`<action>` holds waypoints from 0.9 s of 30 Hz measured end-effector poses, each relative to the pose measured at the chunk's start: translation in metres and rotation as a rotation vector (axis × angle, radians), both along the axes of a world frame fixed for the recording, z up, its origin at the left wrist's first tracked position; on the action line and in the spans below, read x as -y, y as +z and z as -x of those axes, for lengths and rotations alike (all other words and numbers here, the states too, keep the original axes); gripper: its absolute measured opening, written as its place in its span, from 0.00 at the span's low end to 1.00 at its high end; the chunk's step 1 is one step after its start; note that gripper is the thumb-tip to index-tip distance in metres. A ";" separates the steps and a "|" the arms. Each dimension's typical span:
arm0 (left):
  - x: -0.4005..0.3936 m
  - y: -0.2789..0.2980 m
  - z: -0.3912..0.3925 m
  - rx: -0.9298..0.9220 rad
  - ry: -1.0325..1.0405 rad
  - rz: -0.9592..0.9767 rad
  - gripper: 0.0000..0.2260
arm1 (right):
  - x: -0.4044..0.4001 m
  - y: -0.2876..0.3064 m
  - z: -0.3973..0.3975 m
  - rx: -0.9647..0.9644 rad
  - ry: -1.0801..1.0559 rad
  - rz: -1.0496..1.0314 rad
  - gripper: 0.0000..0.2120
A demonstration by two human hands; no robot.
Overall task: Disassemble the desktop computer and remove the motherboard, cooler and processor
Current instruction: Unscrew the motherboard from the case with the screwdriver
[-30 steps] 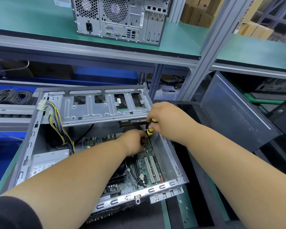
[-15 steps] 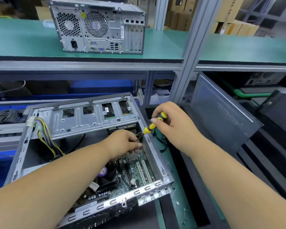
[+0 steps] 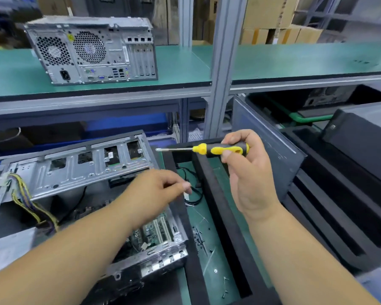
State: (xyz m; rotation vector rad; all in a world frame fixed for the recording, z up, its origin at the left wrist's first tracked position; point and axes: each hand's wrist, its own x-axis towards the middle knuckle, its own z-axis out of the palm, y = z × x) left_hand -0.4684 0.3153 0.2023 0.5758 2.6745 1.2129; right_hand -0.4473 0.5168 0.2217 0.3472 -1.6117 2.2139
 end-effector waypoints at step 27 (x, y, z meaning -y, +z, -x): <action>-0.065 0.020 -0.060 -0.100 0.213 -0.530 0.10 | 0.004 -0.023 -0.003 0.080 0.013 -0.282 0.13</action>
